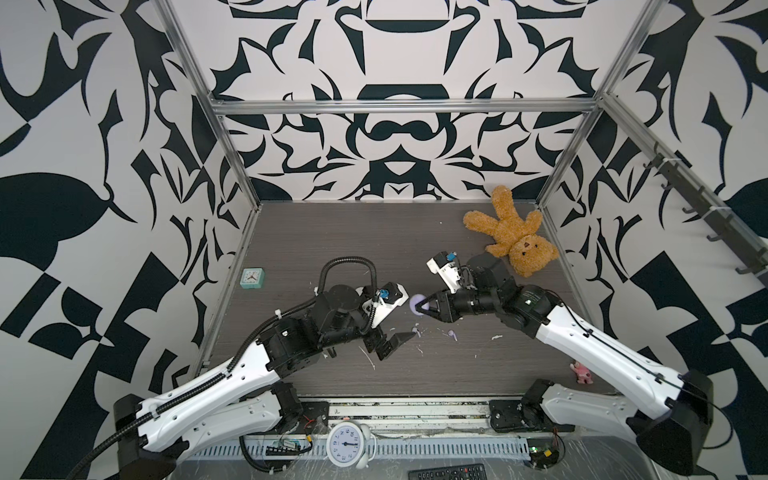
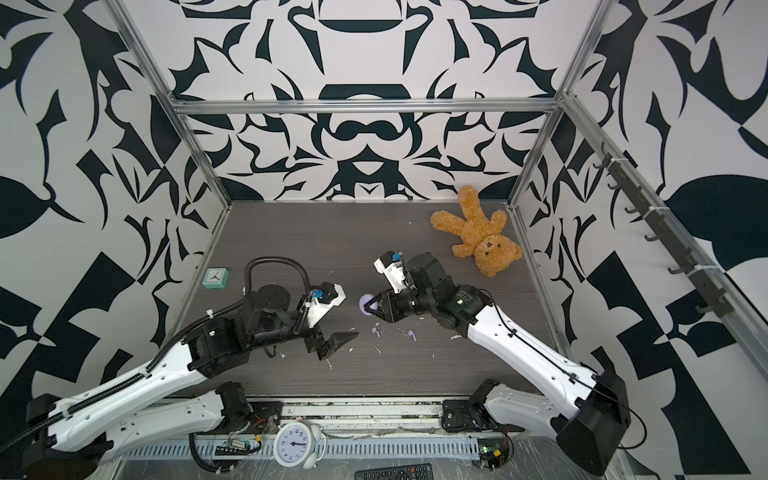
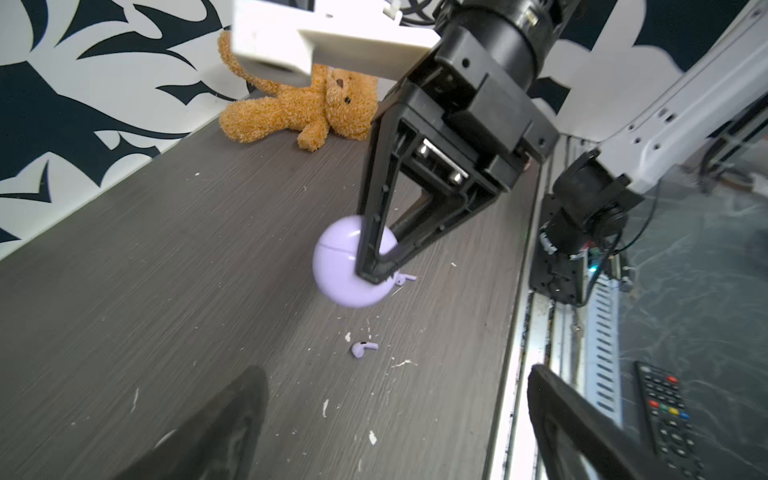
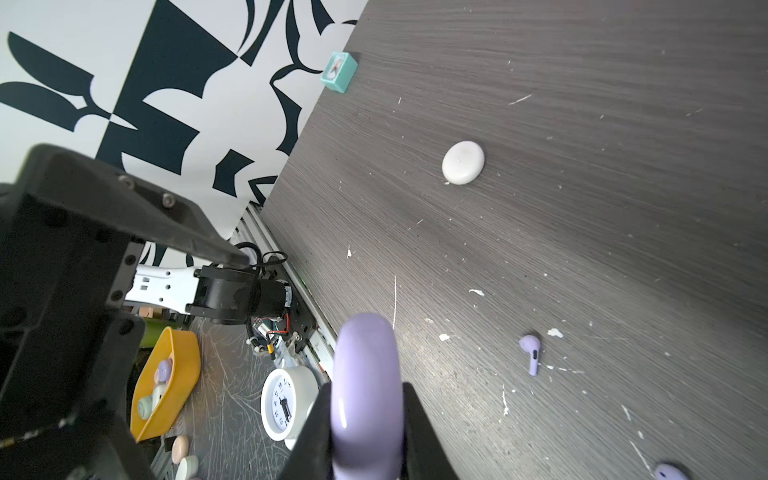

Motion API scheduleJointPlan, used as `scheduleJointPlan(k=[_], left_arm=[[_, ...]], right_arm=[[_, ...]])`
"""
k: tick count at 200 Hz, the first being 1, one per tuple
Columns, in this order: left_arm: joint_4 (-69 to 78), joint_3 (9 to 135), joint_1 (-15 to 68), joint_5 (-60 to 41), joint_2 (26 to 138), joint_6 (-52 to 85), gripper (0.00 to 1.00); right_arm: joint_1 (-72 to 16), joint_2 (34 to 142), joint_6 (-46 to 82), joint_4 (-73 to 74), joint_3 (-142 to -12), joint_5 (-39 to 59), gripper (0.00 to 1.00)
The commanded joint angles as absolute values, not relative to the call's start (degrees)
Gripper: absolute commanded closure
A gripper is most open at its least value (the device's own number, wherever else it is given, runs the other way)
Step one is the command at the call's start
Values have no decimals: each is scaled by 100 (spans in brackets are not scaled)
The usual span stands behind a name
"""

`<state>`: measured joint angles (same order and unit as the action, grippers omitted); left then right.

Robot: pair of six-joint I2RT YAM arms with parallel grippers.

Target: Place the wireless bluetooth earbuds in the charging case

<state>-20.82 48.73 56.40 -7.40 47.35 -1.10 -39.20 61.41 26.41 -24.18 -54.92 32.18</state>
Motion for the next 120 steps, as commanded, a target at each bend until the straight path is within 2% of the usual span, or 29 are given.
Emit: scheduleJointPlan(k=[1, 39, 48, 85, 120], left_arm=[[-2591, 4926, 5117, -2117, 4472, 517, 1], [-2025, 4782, 3665, -4636, 4352, 1413, 1], [-1751, 4725, 3538, -5064, 4451, 1636, 0], [-1073, 4663, 3516, -6117, 5000, 2218, 6], [-726, 4557, 3516, -6161, 5268, 2450, 9]], right_arm=[[-3874, 5879, 2284, -2576, -5764, 3850, 100], [-3876, 5663, 2275, -2307, -5715, 4748, 100], [-3876, 5652, 2320, -2203, -5687, 4901, 100], [-3876, 5673, 2496, -1849, -5568, 5210, 100], [-3875, 5813, 2688, -1489, -5470, 5457, 100]])
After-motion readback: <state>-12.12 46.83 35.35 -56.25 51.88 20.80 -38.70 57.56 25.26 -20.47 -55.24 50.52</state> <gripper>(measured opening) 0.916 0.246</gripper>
